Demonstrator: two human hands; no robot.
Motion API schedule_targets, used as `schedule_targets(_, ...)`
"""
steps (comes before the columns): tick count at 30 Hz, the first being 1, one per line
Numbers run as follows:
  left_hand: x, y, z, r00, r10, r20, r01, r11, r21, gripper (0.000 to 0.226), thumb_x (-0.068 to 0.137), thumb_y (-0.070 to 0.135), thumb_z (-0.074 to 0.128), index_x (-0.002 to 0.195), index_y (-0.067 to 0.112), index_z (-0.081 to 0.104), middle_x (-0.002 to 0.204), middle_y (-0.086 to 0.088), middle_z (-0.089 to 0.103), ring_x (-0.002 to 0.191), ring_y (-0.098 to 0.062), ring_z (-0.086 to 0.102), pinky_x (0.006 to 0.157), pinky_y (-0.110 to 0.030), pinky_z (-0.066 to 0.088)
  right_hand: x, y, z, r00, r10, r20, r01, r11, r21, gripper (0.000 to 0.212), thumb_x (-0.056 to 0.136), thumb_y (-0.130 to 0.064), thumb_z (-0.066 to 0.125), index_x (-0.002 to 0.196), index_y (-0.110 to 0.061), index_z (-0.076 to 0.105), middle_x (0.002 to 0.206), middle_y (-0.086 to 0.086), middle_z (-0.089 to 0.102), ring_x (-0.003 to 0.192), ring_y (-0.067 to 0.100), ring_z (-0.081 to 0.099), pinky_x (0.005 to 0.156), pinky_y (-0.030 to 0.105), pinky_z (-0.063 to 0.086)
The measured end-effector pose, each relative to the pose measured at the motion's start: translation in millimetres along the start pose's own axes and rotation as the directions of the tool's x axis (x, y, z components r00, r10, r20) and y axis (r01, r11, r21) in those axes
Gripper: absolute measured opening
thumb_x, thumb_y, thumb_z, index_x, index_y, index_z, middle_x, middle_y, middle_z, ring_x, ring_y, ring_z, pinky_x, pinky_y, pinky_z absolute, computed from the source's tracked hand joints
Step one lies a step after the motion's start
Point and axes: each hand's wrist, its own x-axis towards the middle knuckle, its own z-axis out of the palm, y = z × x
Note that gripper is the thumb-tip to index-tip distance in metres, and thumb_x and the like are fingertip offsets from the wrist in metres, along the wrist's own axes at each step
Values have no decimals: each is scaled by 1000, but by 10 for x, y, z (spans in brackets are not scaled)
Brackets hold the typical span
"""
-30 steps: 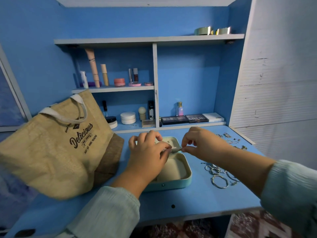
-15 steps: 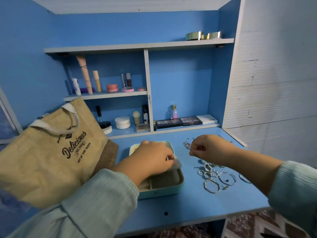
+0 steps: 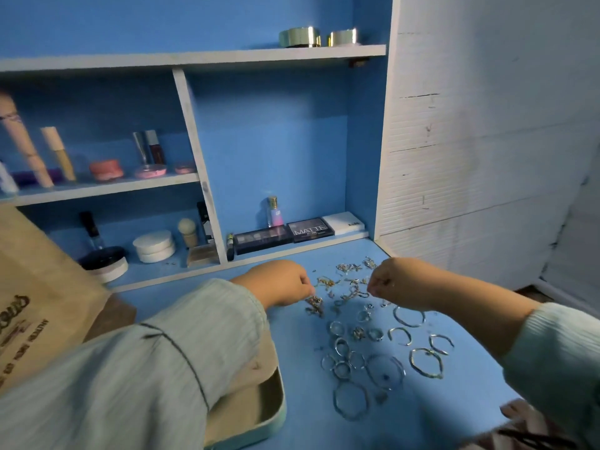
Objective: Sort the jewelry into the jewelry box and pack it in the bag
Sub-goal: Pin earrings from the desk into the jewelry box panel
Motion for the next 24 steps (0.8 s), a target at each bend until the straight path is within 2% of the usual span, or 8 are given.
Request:
schedule_targets(3,315,-76,73,998,-48,-37,47,999,-19,21,93,35,48,108,28,61,124,1,58,113,-19,53,96,-35,44,163,124,48,1000,-10,8,11,1000,-13,23,93,-27,50,111,-25,65,117,-8,59,103,11,55,88,26,44)
schedule_targets(6,541,-159,122,993,-91,-71,88,995,-52,39,94,28,47,132,24,49,138,0,47,124,-20,46,103,-33,39,325,239,95,1000,-13,24,13,999,-31,25,94,-28,50,116,-27,61,124,-7,53,110,14,52,93,28,42)
schedule_targets(9,711,-229,171,992,-97,-79,91,993,-76,42,97,20,44,138,22,42,143,-1,43,128,-20,42,105,-31,36,475,318,129,998,-23,57,26,999,-42,26,94,-26,49,118,-28,60,126,-8,53,112,15,51,97,30,42)
schedule_targets(11,780,-269,205,993,-88,-80,81,993,-85,42,97,14,41,138,21,42,142,0,44,128,-19,43,104,-30,36,548,347,139,995,-30,92,35,998,-52,27,94,-24,49,118,-28,60,123,-9,56,109,13,53,93,26,42)
schedule_targets(17,916,-337,261,987,-49,-151,36,996,-86,25,95,21,50,116,23,63,123,4,58,110,-16,53,93,-28,41,696,429,145,992,-56,115,62,997,-50,24,90,-21,55,111,-28,66,113,-10,62,98,11,58,88,26,47)
schedule_targets(24,984,-311,264,982,-28,-187,30,1000,7,13,92,27,54,97,27,65,104,7,62,97,-15,56,81,-31,48,714,465,163,995,-80,65,81,997,-11,23,90,-19,54,107,-26,68,109,-11,63,95,9,57,81,20,44)
